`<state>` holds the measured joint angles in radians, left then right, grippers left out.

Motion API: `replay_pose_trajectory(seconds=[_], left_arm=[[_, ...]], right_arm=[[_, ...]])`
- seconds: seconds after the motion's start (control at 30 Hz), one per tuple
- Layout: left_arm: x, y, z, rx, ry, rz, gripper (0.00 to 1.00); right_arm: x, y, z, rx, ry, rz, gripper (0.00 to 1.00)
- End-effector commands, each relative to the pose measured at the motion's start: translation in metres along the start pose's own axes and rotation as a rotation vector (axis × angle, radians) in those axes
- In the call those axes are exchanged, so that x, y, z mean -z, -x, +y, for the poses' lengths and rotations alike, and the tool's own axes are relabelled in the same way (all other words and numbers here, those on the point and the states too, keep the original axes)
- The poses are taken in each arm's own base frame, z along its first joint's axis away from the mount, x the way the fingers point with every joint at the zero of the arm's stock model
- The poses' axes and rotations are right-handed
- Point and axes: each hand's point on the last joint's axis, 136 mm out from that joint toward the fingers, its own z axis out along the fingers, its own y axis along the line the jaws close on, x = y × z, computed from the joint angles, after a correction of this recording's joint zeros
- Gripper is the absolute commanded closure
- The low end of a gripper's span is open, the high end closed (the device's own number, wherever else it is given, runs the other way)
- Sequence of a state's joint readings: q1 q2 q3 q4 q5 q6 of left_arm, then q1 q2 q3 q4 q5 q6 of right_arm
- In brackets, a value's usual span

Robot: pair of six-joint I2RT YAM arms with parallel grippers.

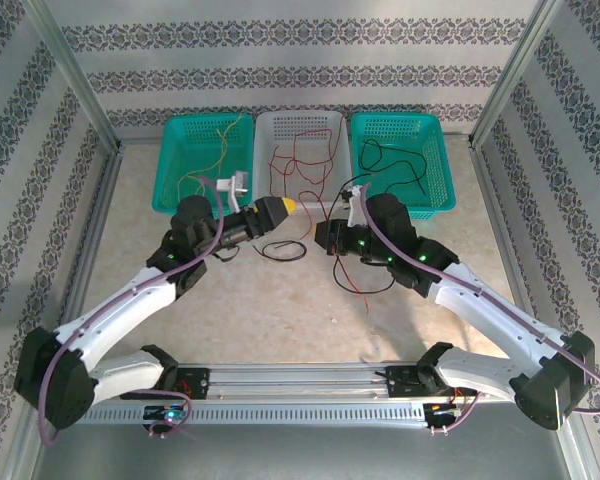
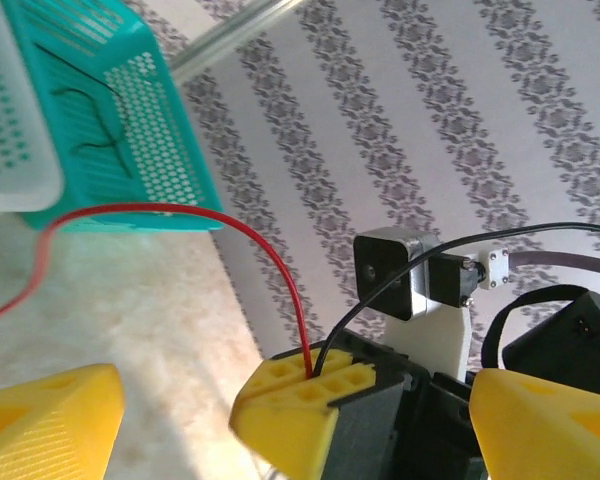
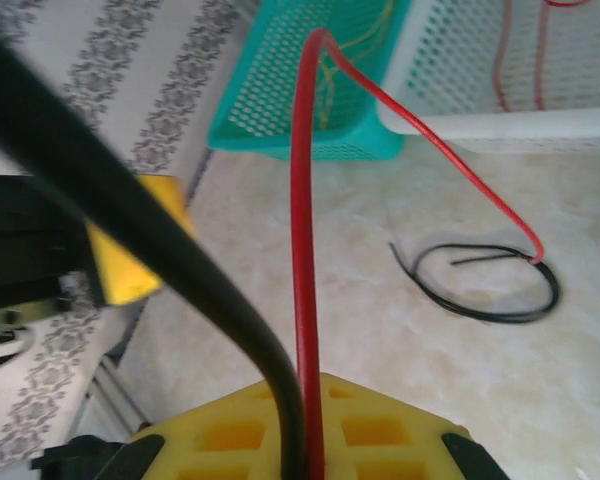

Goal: Untangle the cables

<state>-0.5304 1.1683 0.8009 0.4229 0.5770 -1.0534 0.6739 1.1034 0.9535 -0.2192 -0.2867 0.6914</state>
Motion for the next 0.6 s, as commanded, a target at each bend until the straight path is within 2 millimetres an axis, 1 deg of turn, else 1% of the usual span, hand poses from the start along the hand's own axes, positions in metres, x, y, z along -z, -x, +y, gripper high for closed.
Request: replay_pose_trajectory(seconds=[0.0, 0.1, 0.2, 0.23, 0.3, 0.33, 0.37, 0.4, 0.43, 0.47, 0.5, 0.53, 0.57], left_arm=[[-0.014, 0.012, -0.033, 0.045, -0.161, -0.031, 0.1], [-0.023, 0.017, -0.017, 0.077, -0.132, -0.063, 0.1], [-0.031, 0.019, -0.01, 0.09, -0.118, -0.061, 0.17], [-0.033, 0.02, -0.008, 0.095, -0.121, -0.067, 0.22], [-0.035, 0.023, -0.011, 0.101, -0.147, -0.076, 0.36], [-0.036, 0.023, -0.01, 0.105, -0.152, -0.077, 0.48], [-0.037, 0.024, -0.009, 0.105, -0.152, -0.077, 0.61], [-0.036, 0.025, -0.007, 0.105, -0.147, -0.079, 0.71], [-0.036, 0.026, -0.004, 0.108, -0.135, -0.084, 0.82], [-0.034, 0.029, -0.002, 0.105, -0.129, -0.092, 0.95], [-0.032, 0.031, -0.002, 0.101, -0.126, -0.096, 1.0], [-0.03, 0.034, -0.002, 0.093, -0.12, -0.103, 1.0], [-0.025, 0.039, -0.003, 0.08, -0.117, -0.114, 1.0]], right_arm=[[-0.001, 0.004, 0.037, 0.051, 0.138, 0.009, 1.0], [-0.001, -0.003, 0.043, 0.055, 0.162, 0.031, 1.0], [0.0, -0.009, 0.047, 0.053, 0.18, 0.048, 0.99], [0.0, -0.011, 0.047, 0.048, 0.182, 0.058, 0.98], [-0.002, -0.015, 0.045, 0.034, 0.178, 0.072, 0.96], [-0.003, -0.017, 0.042, 0.025, 0.17, 0.078, 0.94], [-0.004, -0.017, 0.039, 0.014, 0.159, 0.08, 0.91], [-0.005, -0.017, 0.036, 0.006, 0.149, 0.082, 0.88], [-0.005, -0.018, 0.033, -0.003, 0.137, 0.082, 0.83], [-0.006, -0.017, 0.03, -0.013, 0.125, 0.078, 0.76], [-0.006, -0.016, 0.026, -0.021, 0.111, 0.076, 0.69], [-0.006, -0.015, 0.022, -0.033, 0.094, 0.075, 0.6], [-0.006, -0.014, 0.017, -0.043, 0.076, 0.074, 0.55]])
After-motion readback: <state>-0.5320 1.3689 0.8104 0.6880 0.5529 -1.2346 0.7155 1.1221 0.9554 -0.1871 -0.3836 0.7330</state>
